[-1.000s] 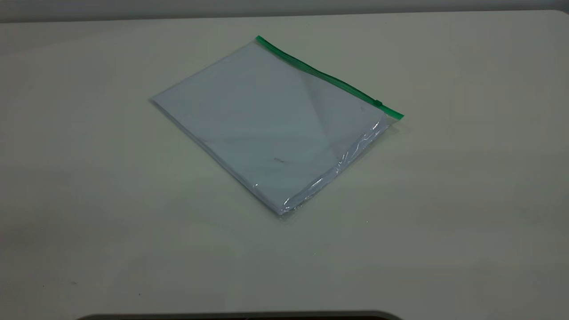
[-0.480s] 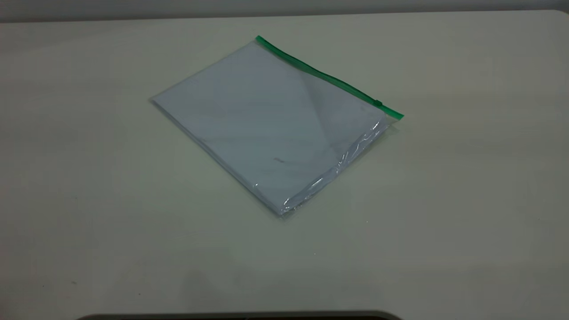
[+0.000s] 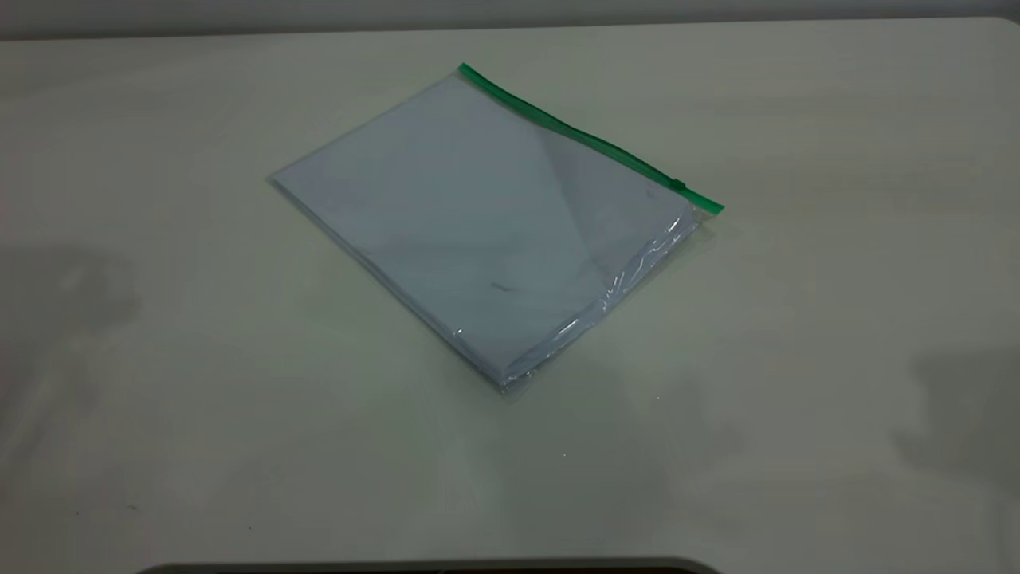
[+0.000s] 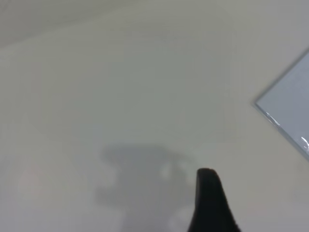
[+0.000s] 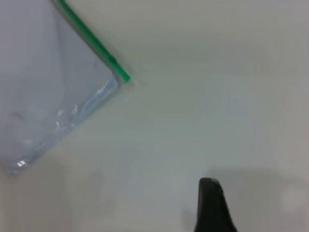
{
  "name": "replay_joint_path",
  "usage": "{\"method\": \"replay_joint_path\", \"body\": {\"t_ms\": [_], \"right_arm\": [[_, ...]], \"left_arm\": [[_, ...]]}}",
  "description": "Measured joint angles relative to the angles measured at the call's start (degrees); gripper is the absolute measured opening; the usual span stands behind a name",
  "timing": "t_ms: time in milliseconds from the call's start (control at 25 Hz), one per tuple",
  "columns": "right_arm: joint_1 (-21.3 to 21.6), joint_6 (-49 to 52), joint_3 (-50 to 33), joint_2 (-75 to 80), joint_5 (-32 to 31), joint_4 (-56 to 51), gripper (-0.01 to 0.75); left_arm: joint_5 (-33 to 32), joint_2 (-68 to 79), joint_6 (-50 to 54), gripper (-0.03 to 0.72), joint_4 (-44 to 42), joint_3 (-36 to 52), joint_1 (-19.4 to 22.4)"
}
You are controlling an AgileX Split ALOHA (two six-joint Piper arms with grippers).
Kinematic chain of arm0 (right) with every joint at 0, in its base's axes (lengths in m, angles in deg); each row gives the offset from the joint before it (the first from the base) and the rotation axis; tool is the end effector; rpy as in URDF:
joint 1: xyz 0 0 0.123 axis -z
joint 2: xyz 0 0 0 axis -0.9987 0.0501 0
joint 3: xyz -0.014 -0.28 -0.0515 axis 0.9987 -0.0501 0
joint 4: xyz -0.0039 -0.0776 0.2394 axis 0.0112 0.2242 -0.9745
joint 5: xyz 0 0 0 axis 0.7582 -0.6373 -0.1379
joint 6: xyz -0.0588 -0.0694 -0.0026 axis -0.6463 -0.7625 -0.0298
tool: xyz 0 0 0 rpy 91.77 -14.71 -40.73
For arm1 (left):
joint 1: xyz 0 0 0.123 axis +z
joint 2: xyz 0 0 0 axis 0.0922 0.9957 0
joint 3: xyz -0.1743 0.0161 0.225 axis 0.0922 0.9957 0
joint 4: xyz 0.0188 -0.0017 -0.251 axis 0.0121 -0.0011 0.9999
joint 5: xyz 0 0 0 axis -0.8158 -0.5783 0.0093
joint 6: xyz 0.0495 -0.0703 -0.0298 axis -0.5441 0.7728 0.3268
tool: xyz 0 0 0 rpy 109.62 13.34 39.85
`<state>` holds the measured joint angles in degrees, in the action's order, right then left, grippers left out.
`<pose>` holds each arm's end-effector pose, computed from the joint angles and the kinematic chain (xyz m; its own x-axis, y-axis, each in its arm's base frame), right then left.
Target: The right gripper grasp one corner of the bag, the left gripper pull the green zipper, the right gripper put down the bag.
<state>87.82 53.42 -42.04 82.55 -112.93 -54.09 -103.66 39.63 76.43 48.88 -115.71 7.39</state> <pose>0.2091 0.0107 0.2513 -0.7890 0.0091 -0.6143 -0.0778 0.9904 0.1147 0.3188 0.0121 0.2994 -0.7299 -0.0193 -0.6833 -0.0344 0.9994 0.0085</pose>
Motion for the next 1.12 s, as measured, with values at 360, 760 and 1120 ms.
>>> {"method": "replay_joint_path", "body": {"t_ms": [360,760,1120], "right_arm": [[0.0,-29.51,2.58,23.94,8.2,-27.77,0.524],[0.0,-67.91,13.98,51.74,-1.54,-64.04,0.524],[0.0,-80.07,21.52,67.47,-5.62,-76.32,0.524]], "left_arm": [[-1.5,18.18,-8.39,0.551,0.04,-12.56,-4.29],[-2.17,20.33,-8.68,0.551,2.75,-13.09,-6.72],[-3.1,20.33,-8.68,0.551,2.75,-13.09,-6.72]]}}
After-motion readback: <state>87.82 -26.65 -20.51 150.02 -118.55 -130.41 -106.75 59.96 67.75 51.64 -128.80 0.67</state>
